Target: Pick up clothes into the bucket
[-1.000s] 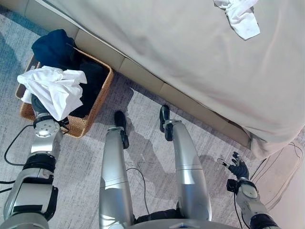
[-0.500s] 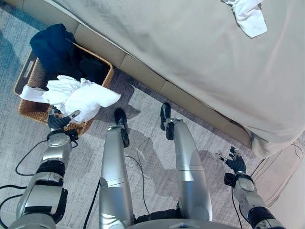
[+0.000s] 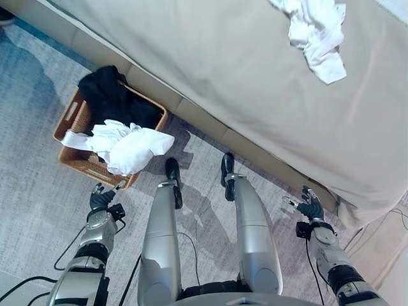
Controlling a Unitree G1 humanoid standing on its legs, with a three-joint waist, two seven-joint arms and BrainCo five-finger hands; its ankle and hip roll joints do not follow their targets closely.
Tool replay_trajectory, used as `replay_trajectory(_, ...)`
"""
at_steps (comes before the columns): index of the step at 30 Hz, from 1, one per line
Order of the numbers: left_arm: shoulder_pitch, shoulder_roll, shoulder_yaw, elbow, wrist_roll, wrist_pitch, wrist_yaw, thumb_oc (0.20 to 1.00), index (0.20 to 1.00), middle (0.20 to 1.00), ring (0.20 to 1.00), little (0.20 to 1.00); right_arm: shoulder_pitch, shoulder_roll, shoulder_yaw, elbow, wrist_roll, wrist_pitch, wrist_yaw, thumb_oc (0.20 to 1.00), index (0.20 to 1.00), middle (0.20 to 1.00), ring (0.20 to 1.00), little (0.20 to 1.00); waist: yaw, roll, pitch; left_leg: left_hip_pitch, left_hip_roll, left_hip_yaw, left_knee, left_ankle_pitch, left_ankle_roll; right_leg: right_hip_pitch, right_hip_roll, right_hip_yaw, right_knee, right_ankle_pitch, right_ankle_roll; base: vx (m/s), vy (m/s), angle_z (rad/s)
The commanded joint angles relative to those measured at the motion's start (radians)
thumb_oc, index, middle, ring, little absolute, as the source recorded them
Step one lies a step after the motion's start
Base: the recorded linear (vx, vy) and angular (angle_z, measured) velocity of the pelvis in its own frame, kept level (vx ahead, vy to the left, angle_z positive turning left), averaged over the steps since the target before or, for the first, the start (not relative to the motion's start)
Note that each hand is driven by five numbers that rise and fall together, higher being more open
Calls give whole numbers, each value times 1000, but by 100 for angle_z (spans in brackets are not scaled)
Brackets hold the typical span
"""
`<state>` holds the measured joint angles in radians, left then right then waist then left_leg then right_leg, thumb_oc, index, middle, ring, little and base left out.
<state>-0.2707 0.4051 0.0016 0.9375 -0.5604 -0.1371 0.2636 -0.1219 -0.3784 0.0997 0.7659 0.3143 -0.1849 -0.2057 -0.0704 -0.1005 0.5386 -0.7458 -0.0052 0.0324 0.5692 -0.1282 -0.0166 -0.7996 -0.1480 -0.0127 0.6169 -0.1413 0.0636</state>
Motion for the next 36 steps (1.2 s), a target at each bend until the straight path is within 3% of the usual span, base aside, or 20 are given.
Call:
replay_trajectory(1, 48, -55, -30, -26, 58, -54, 4, 1000, 1000, 1000, 1000, 1000, 39, -53, 16, -6, -45, 3, -32, 1000, 1000, 1000, 1000, 1000, -20, 54, -19, 103, -48, -53, -130, 62, -2, 132, -19, 0, -196, 131, 37, 19, -60, 6)
replay_trajectory(5, 80, -99, -91, -80, 123, -81, -13, 1000, 1000, 1000, 1000, 1000, 50, -26, 7, 3, -49, -6, -36, 1000, 1000, 1000, 1000, 1000, -13, 63, -24, 282, -48, -60, -259, 97, -9, 304, -12, -23, -291, 147, 46, 34, -87, 8)
replay_trajectory(12, 144, -114, -188, -82, 345, -70, -46, 1000, 1000, 1000, 1000, 1000, 96, -30, 28, -33, -164, -10, -35, 1000, 1000, 1000, 1000, 1000, -7, 85, -110, 462, -42, -57, -399, 125, -20, 470, -2, -45, -391, 155, 58, 100, -64, 1)
replay_trajectory(19, 261, -122, -257, -80, 560, -65, -106, 1000, 1000, 1000, 1000, 1000, 132, -122, 22, -246, -348, -25, -17, 1000, 1000, 1000, 1000, 1000, 13, 135, -210, 604, -24, -74, -555, 174, -27, 584, 9, -85, -439, 127, 58, 92, -60, 9)
replay_trajectory(23, 312, -142, -265, -50, 604, -67, -116, 1000, 1000, 1000, 1000, 1000, 106, -142, -11, -262, -352, -30, -26, 1000, 1000, 1000, 1000, 1000, 28, 143, -247, 634, -26, -75, -548, 160, -27, 636, 12, -95, -486, 133, 61, 85, -59, 13)
replay_trajectory(28, 347, -158, -239, 4, 615, -59, -106, 1000, 1000, 1000, 1000, 1000, 67, -117, -64, -228, -244, -42, -30, 1000, 1000, 1000, 1000, 1000, 48, 142, -280, 653, -24, -76, -523, 137, -29, 687, 17, -101, -514, 126, 58, 68, -42, 0)
replay_trajectory(36, 358, -158, -211, 40, 630, -52, -76, 1000, 1000, 1000, 1000, 1000, 45, -117, -90, -175, -251, -37, -64, 1000, 1000, 1000, 1000, 1000, 52, 144, -287, 670, -18, -94, -517, 124, -32, 704, 26, -110, -487, 95, 45, 18, -22, 7)
